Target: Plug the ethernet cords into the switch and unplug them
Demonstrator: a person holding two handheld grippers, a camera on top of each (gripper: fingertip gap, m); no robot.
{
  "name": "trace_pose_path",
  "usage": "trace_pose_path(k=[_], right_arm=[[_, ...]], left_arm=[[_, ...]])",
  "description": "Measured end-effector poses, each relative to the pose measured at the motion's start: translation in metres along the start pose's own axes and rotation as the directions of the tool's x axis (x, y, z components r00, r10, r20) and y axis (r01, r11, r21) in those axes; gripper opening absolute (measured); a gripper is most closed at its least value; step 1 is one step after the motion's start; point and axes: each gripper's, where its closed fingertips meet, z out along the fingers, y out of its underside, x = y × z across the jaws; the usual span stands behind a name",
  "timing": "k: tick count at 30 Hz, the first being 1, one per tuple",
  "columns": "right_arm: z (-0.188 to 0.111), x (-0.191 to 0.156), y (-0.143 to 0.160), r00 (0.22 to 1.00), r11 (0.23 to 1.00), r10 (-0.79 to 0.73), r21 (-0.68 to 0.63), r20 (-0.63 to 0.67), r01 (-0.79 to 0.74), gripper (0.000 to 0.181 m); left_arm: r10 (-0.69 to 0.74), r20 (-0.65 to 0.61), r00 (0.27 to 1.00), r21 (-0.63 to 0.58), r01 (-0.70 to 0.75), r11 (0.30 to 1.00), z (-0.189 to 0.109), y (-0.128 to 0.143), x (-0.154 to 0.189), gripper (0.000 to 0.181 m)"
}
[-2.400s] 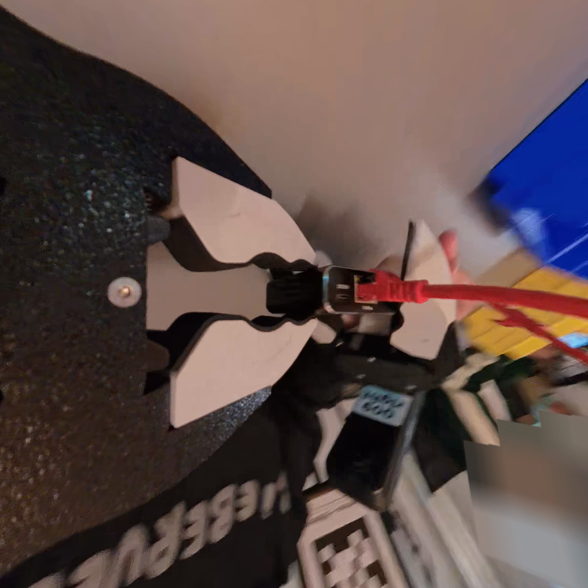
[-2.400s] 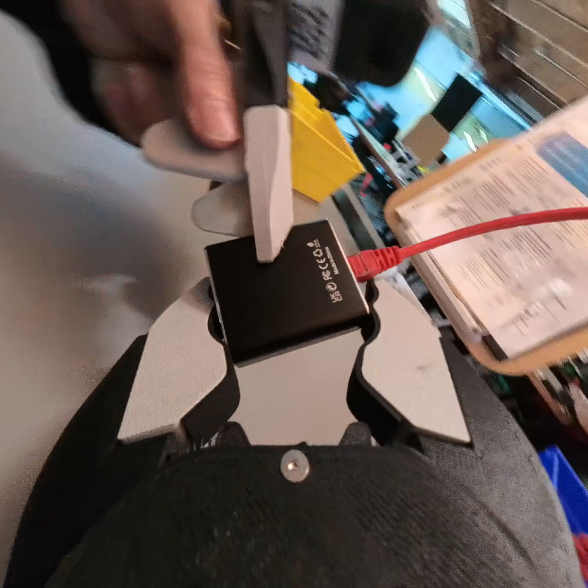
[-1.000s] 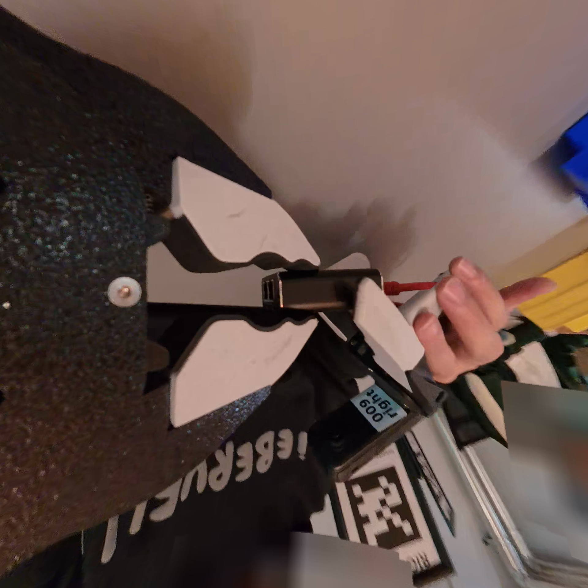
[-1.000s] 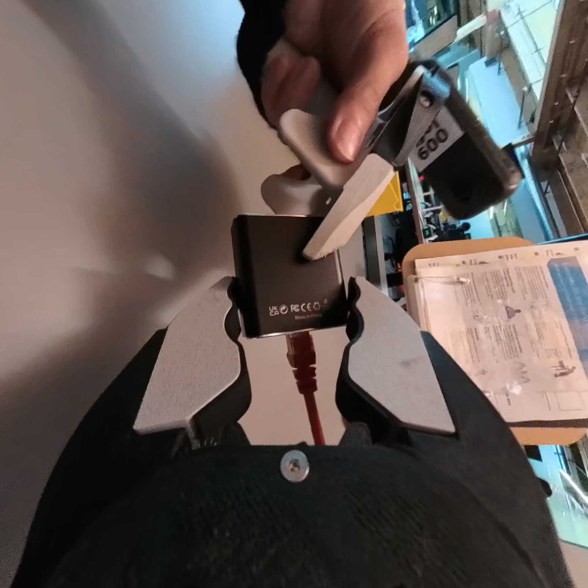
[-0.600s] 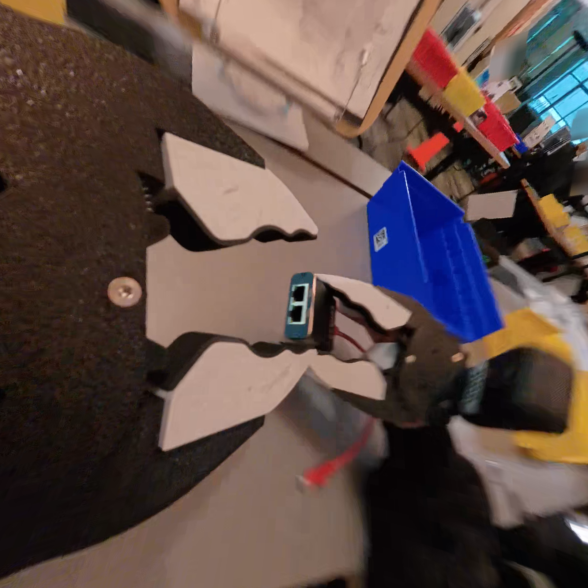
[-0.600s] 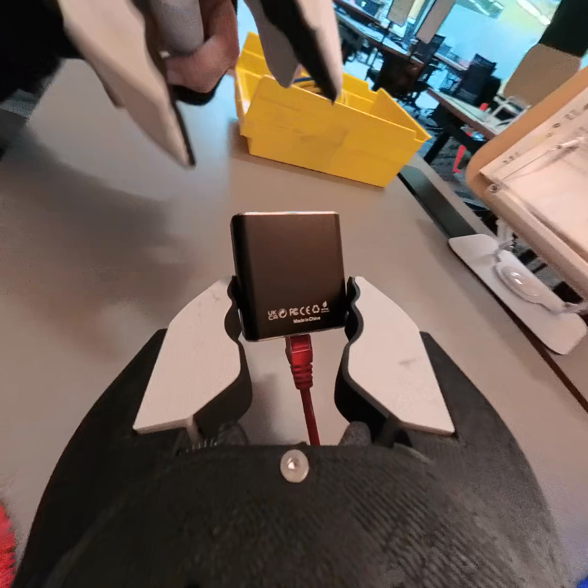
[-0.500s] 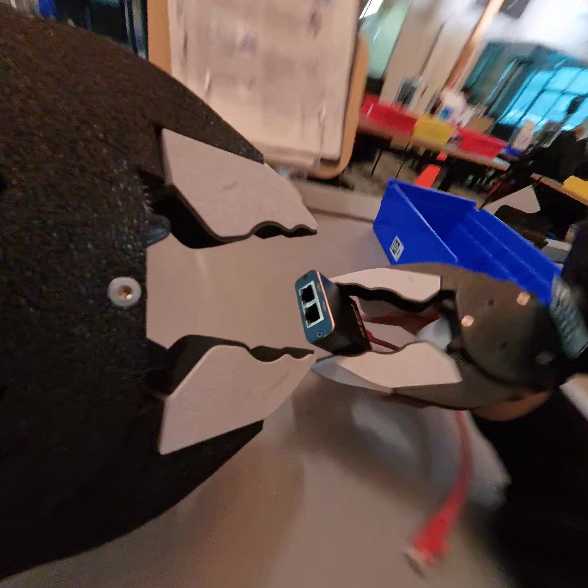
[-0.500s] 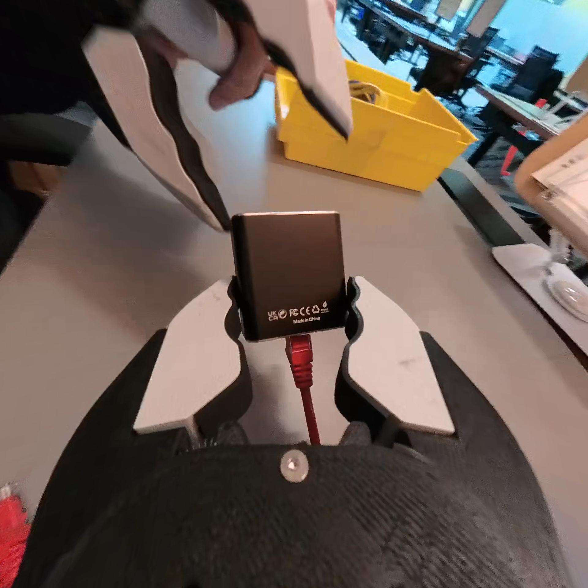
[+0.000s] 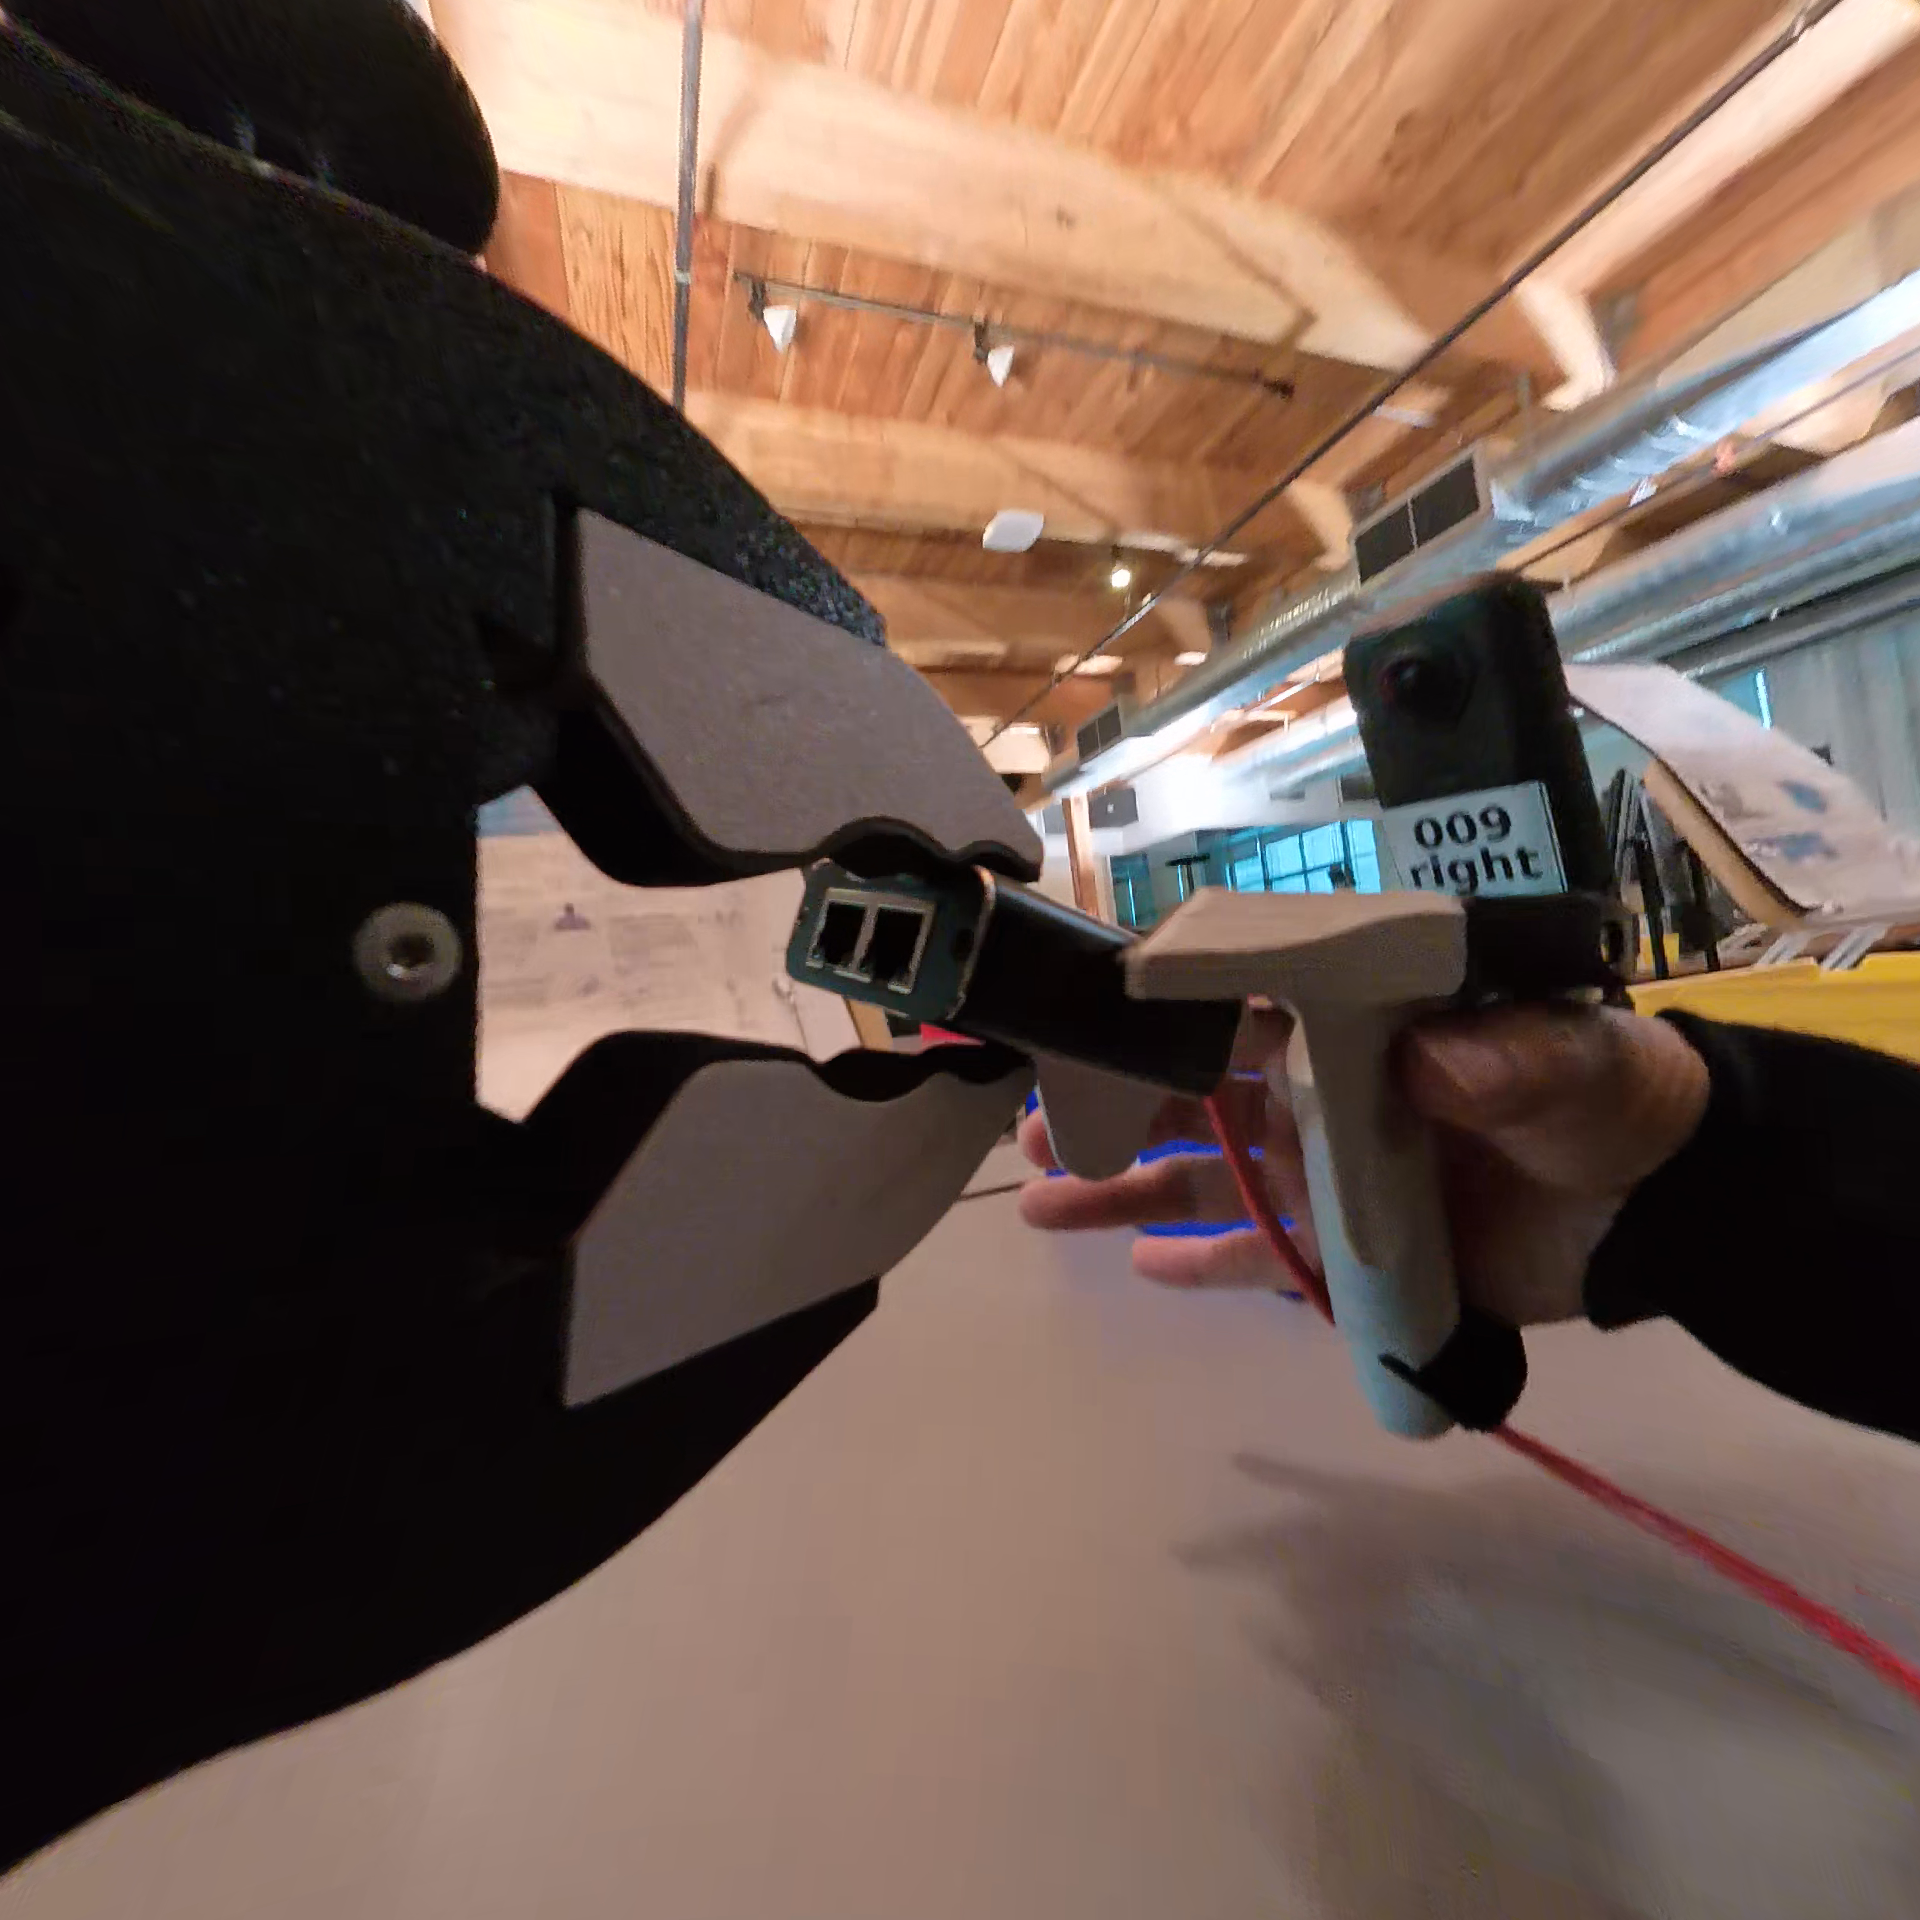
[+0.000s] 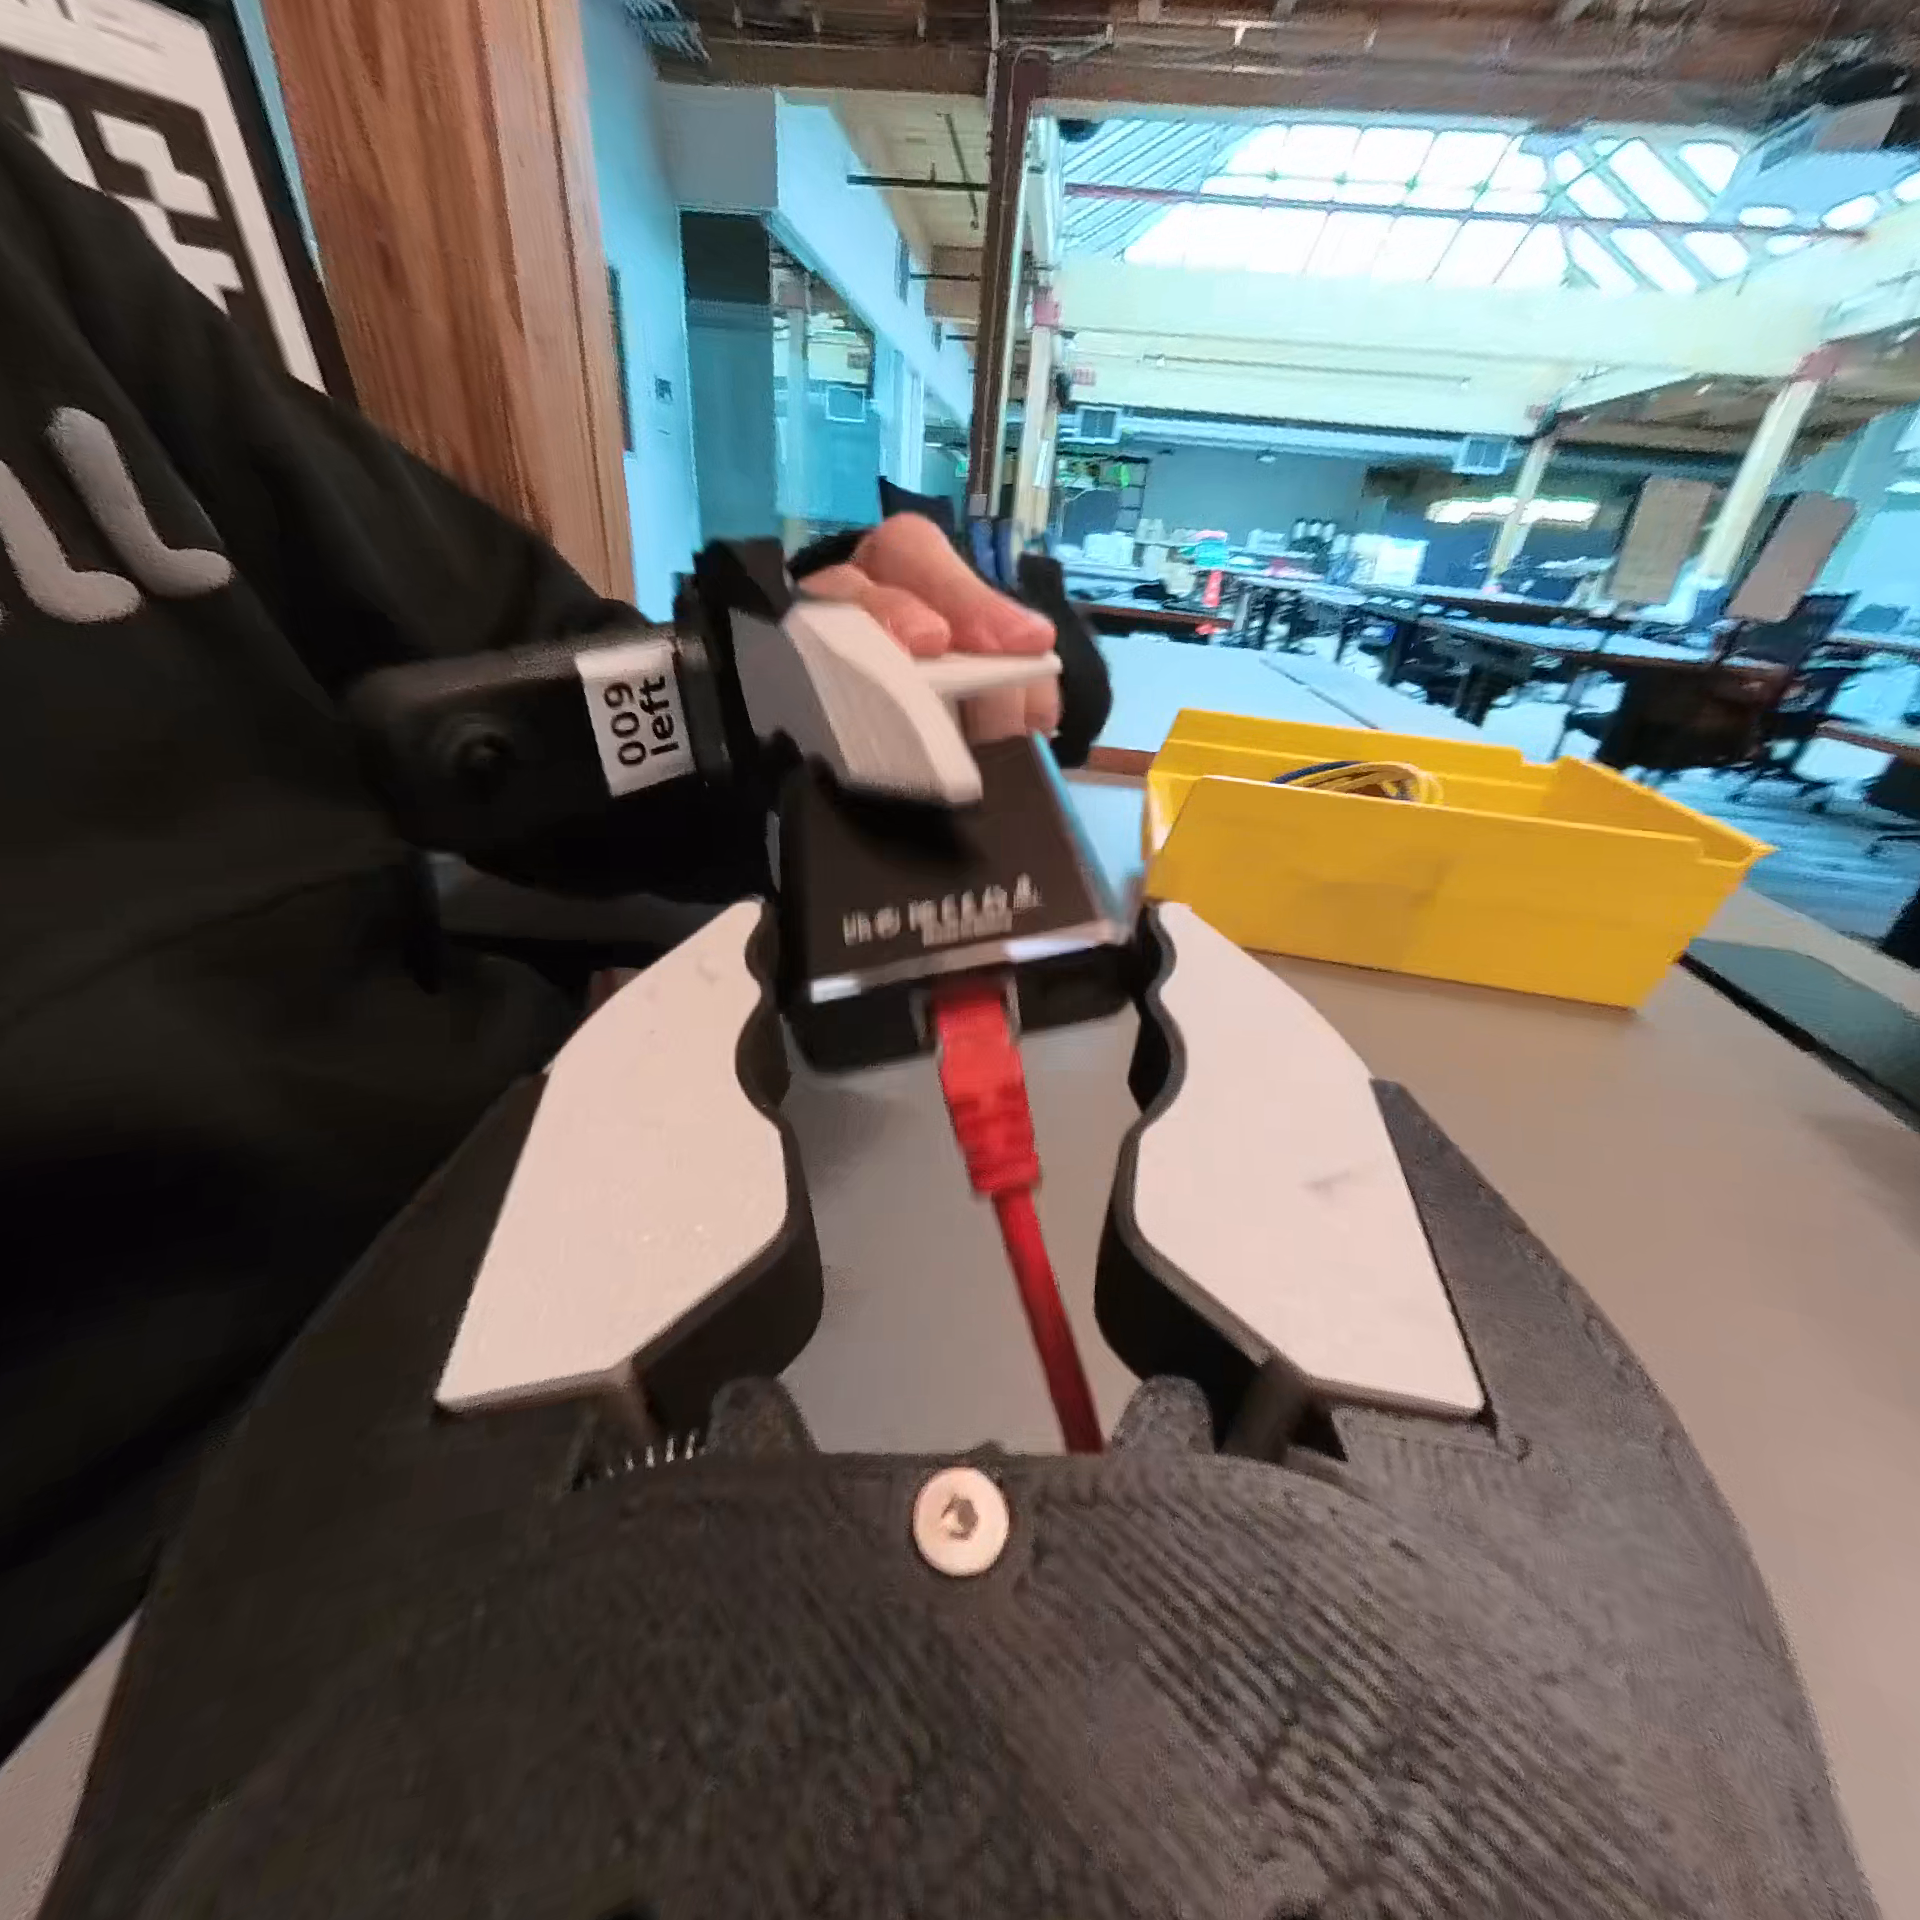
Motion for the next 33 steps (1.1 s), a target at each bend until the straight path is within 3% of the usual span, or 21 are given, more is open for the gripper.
trace_pose_path(k=[2,5,9,11,16,27,33], right_arm=[[0.002,0.002,0.003,0.998,0.998,-0.054,-0.021,-0.037,0.054,0.059],[0.002,0.006,-0.012,0.989,0.992,-0.118,0.038,-0.084,0.122,0.059],[0.003,-0.008,-0.023,1.0,0.991,-0.009,0.135,0.015,0.007,0.07],[0.001,-0.011,-0.028,0.996,0.98,0.046,0.191,0.071,-0.059,0.062],[0.01,-0.002,-0.02,1.0,0.986,0.026,0.163,-0.003,-0.026,0.067],[0.013,0.001,-0.021,0.996,0.976,0.086,0.2,0.0,-0.085,0.07],[0.016,0.009,-0.008,0.991,0.981,0.13,0.146,-0.03,-0.125,0.071]], left_arm=[[-0.026,0.081,0.996,-0.002,0.026,1.0,0.0,0.003,-0.018,0.028],[-0.108,0.106,0.988,0.038,0.105,0.994,0.0,0.003,-0.031,0.028],[-0.116,0.137,0.984,0.092,0.104,0.99,-0.001,-0.004,-0.034,0.028],[-0.108,0.164,0.98,0.111,0.091,0.99,-0.002,-0.007,-0.034,0.028],[-0.142,0.163,0.976,0.112,0.125,0.986,0.002,-0.002,-0.029,0.027],[-0.158,0.152,0.976,0.129,0.139,0.982,0.003,-0.001,-0.023,0.026],[-0.153,0.079,0.985,0.124,0.142,0.982,0.005,0.007,-0.014,0.026]])
